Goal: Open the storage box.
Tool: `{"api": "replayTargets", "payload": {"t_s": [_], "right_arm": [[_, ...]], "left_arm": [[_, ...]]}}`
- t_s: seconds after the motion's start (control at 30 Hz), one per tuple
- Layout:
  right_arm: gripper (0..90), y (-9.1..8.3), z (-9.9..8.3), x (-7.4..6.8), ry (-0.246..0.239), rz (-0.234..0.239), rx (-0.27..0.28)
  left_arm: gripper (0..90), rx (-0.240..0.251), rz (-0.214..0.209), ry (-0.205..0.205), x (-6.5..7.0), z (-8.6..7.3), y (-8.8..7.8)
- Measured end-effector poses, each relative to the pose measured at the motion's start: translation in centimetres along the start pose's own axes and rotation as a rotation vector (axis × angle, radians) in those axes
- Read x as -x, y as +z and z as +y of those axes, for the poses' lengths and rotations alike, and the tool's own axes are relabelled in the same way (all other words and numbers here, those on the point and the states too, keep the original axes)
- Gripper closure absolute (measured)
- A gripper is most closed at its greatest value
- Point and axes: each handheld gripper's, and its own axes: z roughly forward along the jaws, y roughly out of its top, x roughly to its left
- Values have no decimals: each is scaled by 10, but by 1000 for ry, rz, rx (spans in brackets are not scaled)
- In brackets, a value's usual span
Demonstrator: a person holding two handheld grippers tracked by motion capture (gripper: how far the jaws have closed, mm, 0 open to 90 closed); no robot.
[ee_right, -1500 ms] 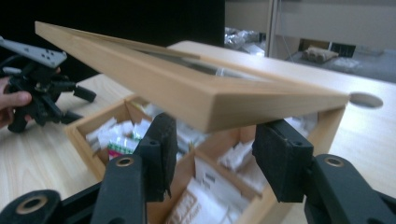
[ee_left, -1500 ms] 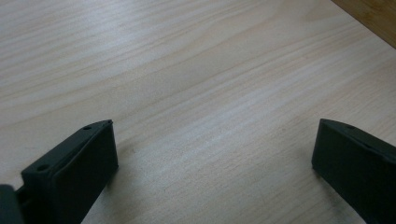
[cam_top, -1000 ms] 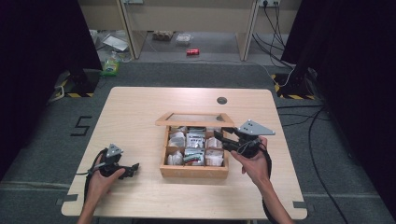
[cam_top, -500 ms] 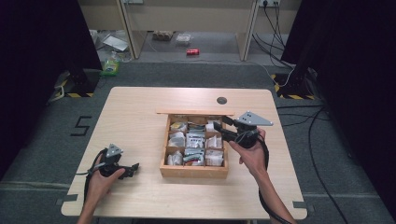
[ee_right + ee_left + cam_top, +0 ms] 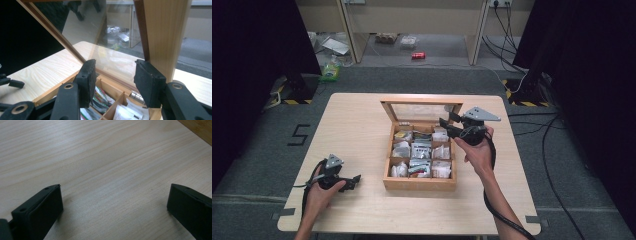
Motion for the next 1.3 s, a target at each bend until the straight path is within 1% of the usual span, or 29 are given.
{"api": "replayTargets", "payload": {"t_s": [0.2,0.23,0.3,0.43,0.57,0.6,0.67,0.77,0.8,0.83,0.93,0.97,1.03,1.13,1.17,1.2,1.23,1.3], "right_arm": [[512,7,7,3,9,-24,-5],[512,9,8,4,8,-28,2],[504,13,11,4,21,-41,2],[504,17,13,6,17,-51,2],[503,22,16,8,16,-73,-3],[500,25,17,9,20,-85,-6],[495,26,18,10,22,-100,-11],[494,28,19,11,26,-107,-13],[483,29,18,13,26,-123,-19],[483,29,18,13,26,-123,-19],[478,30,18,16,34,-138,-20],[478,31,17,17,45,-137,-20],[478,33,17,16,41,-145,-30],[477,34,17,17,37,-153,-32],[468,35,18,17,37,-163,-32],[468,35,18,17,37,-163,-32],[462,37,19,19,39,-179,-36],[460,39,19,20,44,-184,-36]], "left_arm": [[0,0,0,0,0,0,0],[0,1,2,0,0,0,0],[0,1,1,0,0,0,0],[0,1,2,1,0,0,0],[0,1,1,1,0,0,0],[0,1,2,0,0,0,0],[0,1,2,1,0,0,0],[0,1,2,1,0,0,0],[0,1,2,1,0,0,0],[0,1,2,1,0,0,0],[0,1,2,1,0,0,0],[0,1,2,1,0,0,0],[0,1,2,1,0,0,0],[0,1,2,1,0,0,0],[0,1,2,1,0,0,0],[0,1,2,1,0,0,0],[0,1,2,1,0,0,0],[0,1,2,1,0,0,0]]}}
